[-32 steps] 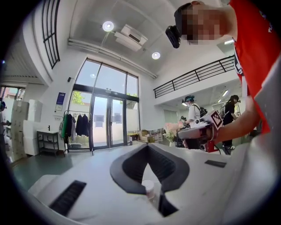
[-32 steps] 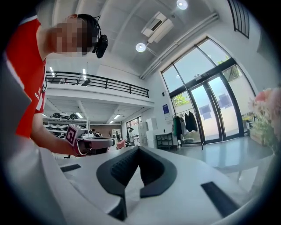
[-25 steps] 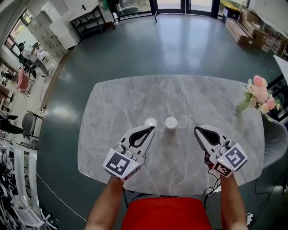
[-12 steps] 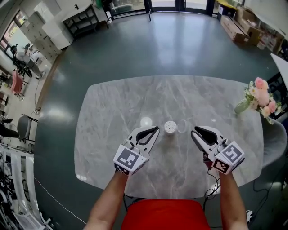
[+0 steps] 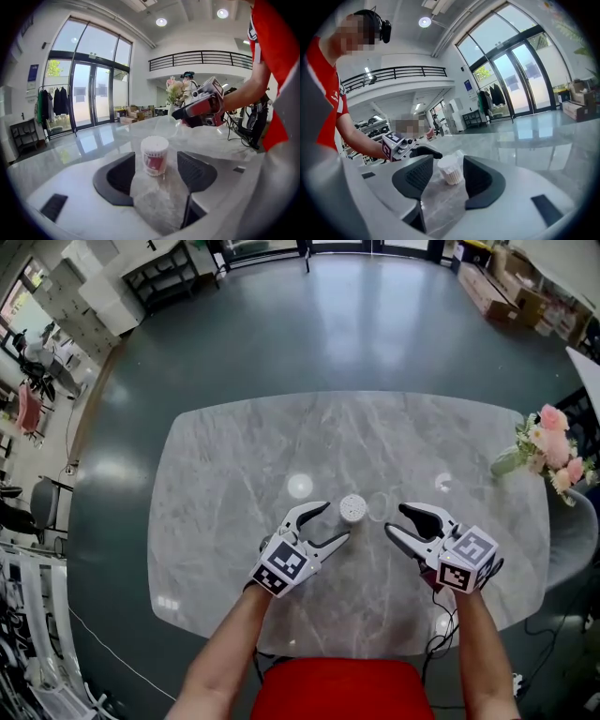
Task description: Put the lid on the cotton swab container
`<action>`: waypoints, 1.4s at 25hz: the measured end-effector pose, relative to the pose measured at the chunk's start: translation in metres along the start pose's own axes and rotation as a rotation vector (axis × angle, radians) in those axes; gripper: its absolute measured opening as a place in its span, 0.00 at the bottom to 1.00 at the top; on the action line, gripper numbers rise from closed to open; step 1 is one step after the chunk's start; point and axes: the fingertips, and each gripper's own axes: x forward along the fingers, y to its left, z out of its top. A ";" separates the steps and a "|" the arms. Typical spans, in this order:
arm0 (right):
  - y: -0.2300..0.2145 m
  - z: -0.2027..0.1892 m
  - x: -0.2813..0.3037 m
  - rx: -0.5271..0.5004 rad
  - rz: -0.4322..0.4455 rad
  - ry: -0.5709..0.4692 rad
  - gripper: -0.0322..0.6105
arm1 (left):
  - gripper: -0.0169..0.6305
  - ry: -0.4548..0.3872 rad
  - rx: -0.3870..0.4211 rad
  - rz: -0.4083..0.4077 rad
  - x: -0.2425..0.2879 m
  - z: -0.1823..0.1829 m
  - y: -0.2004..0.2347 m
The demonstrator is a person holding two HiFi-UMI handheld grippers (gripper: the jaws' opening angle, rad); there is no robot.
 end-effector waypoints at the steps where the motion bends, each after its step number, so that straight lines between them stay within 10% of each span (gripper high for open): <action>1: -0.001 -0.002 0.002 0.005 0.004 0.006 0.39 | 0.48 0.011 -0.002 -0.009 0.005 -0.004 0.000; 22: 0.029 0.010 0.068 -0.140 0.118 0.114 0.30 | 0.42 0.029 -0.004 -0.027 0.043 -0.015 0.004; 35: 0.033 -0.017 0.104 -0.328 -0.025 0.363 0.20 | 0.42 0.035 -0.012 -0.008 0.041 -0.014 0.003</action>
